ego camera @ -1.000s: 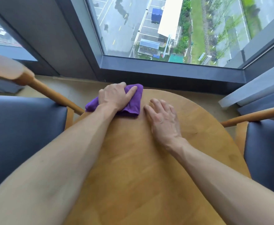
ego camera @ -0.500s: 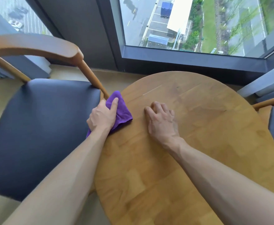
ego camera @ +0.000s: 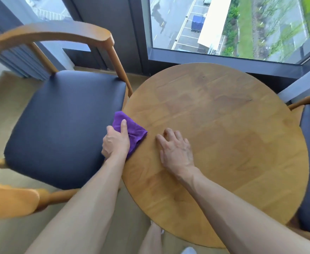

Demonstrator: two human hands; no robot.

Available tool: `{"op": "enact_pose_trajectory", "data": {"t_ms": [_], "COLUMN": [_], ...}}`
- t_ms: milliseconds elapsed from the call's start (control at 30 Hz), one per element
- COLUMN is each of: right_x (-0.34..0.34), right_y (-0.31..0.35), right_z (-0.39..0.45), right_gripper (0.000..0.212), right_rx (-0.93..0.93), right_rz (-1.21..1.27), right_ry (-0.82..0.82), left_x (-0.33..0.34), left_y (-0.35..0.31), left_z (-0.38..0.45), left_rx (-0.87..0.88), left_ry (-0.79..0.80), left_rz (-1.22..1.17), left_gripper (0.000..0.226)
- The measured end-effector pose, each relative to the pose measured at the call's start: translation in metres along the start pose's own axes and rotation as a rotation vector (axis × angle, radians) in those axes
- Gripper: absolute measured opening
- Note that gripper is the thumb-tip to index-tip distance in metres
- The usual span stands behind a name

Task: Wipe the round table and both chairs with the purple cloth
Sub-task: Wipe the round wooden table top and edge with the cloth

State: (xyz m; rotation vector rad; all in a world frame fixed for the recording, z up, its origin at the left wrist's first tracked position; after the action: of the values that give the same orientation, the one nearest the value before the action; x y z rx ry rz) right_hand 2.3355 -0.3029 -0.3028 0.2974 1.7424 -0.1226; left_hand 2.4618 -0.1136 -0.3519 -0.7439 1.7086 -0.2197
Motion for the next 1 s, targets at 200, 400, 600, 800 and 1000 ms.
{"op": "enact_pose_trajectory", "data": {"t_ms": [200,400,600,800,1000], "right_x": [0.019,0.035,0.033,0.047,0.088], "right_y": [0.010,-0.004,-0.040,-0.091,-0.133], "right_z": [-0.087,-0.169,-0.239,-0.303,-0.346], "right_gripper": [0.041,0.039,0.003,0.030,0.045], "right_rx": [-0.006,0.086,0.288,0.647,0.925], "right_rz": [0.071,0.244,0.322,0.358,0.581], "right_ry": [0.013,0.022,-0.157,-0.265,-0.096], "left_x": [-0.010,0.010,0.047,0.085,0.120], "left_y": [0.065,0.115,0.126,0.122,0.101], "left_z": [-0.085,-0.178,-0.269,-0.350,-0.421], "left_rx": [-0.182,-0.393,-0.629,-0.820,-0.929], "left_ry": [-0.037,-0.046,-0.014,0.095,0.387], "left_rz": [-0.181,-0.445,-0.633,-0.764,-0.790], "left_gripper": [0.069,0.071,0.074,0.079,0.068]}}
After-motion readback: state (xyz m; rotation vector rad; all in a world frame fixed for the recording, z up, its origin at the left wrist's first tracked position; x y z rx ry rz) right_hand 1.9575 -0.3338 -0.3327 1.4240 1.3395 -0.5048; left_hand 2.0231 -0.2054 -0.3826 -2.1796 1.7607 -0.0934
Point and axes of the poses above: each hand's wrist, its own z-axis towards the middle knuckle, its own x-axis out of the palm, y = z × x, the point moved 10 cm from there along z, towards the middle knuckle, and after that the axes turned 8 degrees about -z, right-handed, at the moved point
